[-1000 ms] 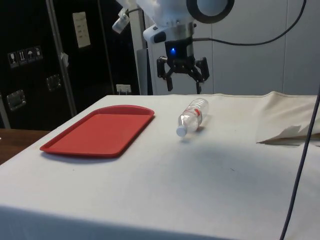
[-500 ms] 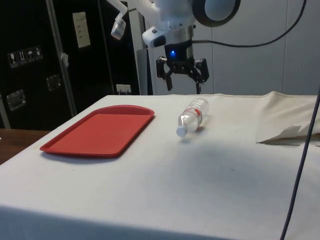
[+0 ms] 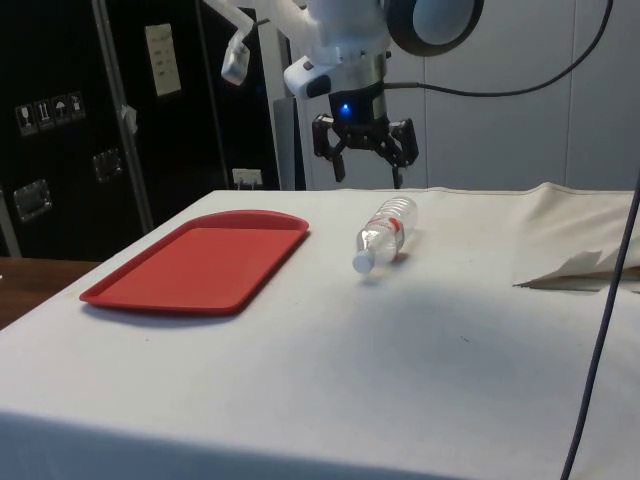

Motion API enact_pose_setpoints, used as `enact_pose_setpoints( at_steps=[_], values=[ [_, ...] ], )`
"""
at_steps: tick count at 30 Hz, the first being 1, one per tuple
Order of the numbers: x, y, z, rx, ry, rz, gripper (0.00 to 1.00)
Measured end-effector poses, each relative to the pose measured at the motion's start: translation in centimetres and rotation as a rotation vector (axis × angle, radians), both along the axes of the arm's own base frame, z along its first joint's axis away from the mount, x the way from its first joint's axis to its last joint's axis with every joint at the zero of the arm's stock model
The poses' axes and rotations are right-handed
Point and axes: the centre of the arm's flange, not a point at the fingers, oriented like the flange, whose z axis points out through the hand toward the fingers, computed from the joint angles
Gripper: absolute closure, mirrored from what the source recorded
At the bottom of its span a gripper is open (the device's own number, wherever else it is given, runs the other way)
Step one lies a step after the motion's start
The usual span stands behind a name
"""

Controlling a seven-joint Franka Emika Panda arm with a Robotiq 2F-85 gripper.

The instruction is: Place the bottle upright on the tray.

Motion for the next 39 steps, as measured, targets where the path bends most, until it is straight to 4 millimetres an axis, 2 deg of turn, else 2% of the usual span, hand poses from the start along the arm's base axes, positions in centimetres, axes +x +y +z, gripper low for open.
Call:
enact_pose_setpoints(
  at_steps=[39],
  values=[
    [0.3, 0.4, -3.5, -0.125, 0.124, 0.019, 0.0]
  ],
)
